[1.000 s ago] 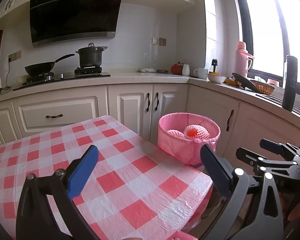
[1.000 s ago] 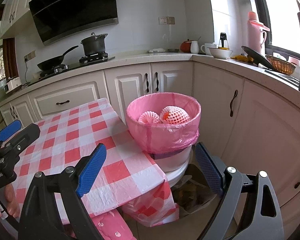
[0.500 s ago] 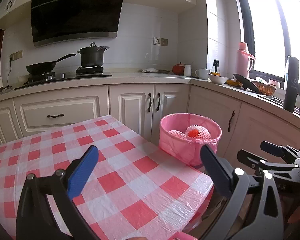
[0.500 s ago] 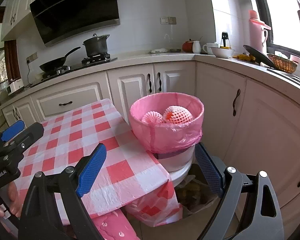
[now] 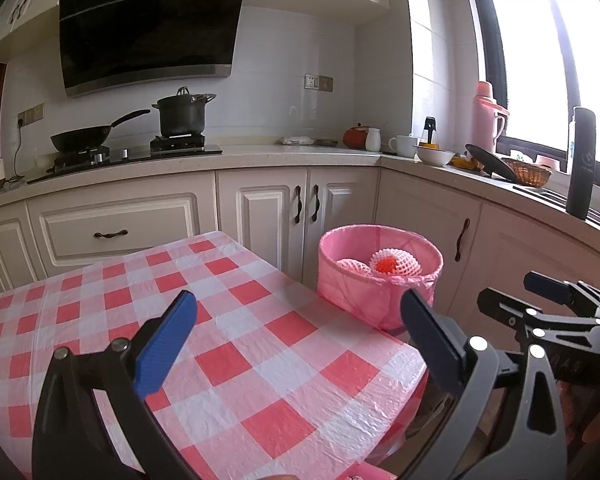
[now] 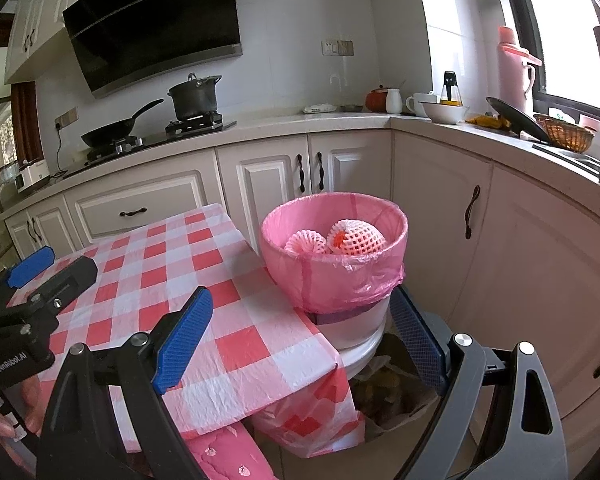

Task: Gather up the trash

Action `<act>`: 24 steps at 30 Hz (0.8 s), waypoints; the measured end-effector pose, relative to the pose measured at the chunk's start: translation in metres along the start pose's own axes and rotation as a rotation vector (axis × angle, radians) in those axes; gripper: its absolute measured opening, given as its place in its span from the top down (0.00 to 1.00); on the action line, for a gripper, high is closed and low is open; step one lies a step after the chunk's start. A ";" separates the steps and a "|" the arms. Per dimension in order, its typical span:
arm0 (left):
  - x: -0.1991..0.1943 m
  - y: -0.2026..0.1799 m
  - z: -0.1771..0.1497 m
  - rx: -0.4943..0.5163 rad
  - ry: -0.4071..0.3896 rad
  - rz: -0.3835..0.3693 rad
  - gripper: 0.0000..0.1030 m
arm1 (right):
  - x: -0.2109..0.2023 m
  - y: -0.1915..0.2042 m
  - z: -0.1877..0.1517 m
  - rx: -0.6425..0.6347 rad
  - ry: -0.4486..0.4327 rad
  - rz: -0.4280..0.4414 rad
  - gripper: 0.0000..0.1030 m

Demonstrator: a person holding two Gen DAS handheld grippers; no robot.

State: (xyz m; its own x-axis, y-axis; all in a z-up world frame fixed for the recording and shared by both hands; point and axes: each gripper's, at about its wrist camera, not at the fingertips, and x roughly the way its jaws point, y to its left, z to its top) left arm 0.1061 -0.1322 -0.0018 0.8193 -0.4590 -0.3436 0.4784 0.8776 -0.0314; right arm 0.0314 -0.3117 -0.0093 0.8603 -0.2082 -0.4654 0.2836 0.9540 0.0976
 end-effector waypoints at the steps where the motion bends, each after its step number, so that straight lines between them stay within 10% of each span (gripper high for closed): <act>1: 0.000 0.000 0.001 -0.001 0.000 -0.001 0.04 | 0.000 0.000 0.000 -0.002 -0.001 0.000 0.18; 24: 0.004 0.012 -0.001 -0.044 0.007 -0.045 0.04 | -0.001 0.001 0.001 -0.010 0.003 0.006 0.18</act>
State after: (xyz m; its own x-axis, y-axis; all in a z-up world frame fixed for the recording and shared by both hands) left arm 0.1144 -0.1232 -0.0043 0.7950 -0.4976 -0.3470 0.5005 0.8612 -0.0882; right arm 0.0310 -0.3103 -0.0081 0.8607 -0.2021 -0.4674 0.2745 0.9572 0.0917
